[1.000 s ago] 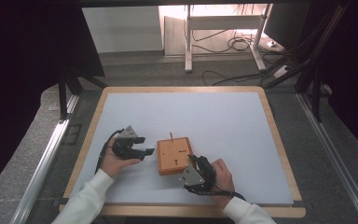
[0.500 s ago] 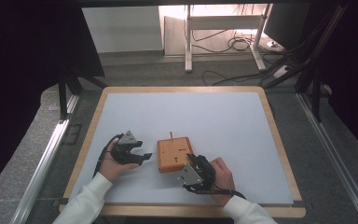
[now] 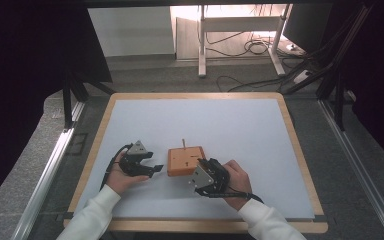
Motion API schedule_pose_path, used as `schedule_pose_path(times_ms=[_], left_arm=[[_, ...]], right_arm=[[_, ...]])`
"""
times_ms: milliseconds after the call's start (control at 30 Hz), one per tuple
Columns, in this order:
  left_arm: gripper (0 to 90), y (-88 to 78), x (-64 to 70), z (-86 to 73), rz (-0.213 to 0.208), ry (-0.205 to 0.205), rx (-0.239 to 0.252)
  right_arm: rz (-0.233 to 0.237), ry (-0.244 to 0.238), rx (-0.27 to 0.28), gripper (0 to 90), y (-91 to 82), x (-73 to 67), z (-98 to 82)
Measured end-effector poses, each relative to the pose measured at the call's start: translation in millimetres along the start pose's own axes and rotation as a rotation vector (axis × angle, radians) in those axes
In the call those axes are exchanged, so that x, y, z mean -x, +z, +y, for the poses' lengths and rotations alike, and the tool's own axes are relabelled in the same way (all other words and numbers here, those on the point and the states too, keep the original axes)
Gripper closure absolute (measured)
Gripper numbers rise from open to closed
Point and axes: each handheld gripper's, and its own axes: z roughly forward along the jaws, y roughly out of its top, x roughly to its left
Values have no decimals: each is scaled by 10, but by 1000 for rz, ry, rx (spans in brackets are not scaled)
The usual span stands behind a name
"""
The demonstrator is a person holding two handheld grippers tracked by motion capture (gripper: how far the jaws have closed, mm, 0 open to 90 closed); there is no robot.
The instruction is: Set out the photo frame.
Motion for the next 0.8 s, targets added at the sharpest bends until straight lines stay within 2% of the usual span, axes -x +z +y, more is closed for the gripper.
schedule_pose_path(times_ms=[200, 400, 633, 800], left_arm=[[309, 5, 2, -3, 0, 0, -5], [309, 3, -4, -5, 0, -2, -3], [309, -1, -15, -8, 2, -5, -1], [309, -4, -16, -6, 1, -6, 1]], right_arm=[[29, -25, -5, 611, 27, 90, 94], [24, -74, -4, 650, 51, 126, 159], [53, -57, 16, 675, 20, 224, 193], [109, -31, 41, 688, -91, 304, 217]])
